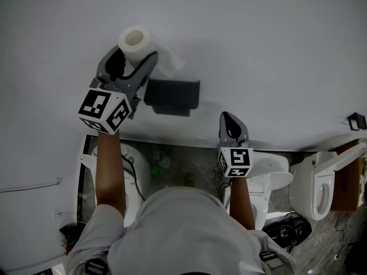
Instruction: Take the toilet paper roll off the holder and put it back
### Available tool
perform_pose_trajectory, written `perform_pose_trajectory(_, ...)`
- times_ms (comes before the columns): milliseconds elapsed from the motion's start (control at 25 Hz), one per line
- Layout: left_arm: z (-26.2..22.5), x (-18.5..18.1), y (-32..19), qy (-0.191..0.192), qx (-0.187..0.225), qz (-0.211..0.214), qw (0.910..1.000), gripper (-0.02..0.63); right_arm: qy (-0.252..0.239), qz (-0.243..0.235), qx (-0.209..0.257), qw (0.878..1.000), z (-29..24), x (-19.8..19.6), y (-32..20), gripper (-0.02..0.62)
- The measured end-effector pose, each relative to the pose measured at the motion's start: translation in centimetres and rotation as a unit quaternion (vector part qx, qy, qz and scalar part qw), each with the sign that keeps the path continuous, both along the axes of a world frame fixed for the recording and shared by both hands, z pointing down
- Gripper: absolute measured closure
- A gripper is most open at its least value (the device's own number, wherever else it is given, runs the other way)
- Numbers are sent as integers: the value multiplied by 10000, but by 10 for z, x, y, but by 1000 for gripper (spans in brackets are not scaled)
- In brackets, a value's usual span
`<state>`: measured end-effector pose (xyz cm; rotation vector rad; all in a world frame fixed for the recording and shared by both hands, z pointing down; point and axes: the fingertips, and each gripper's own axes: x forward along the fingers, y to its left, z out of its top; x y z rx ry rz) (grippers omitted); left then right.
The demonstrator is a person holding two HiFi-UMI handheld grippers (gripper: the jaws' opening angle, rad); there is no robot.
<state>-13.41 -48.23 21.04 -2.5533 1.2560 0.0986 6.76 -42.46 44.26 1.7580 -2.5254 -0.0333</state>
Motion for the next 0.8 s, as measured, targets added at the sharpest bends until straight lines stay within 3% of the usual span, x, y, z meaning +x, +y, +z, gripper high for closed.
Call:
perform_pose_trajectory(440, -23, 7, 10, 20, 296, 57, 9995, 296, 8, 91, 33, 10000, 2, 10, 7, 595)
perform_pose_trajectory(800, -21, 14, 9, 5, 193, 95, 9998, 296, -25, 143, 38, 9999, -6, 15, 10, 595)
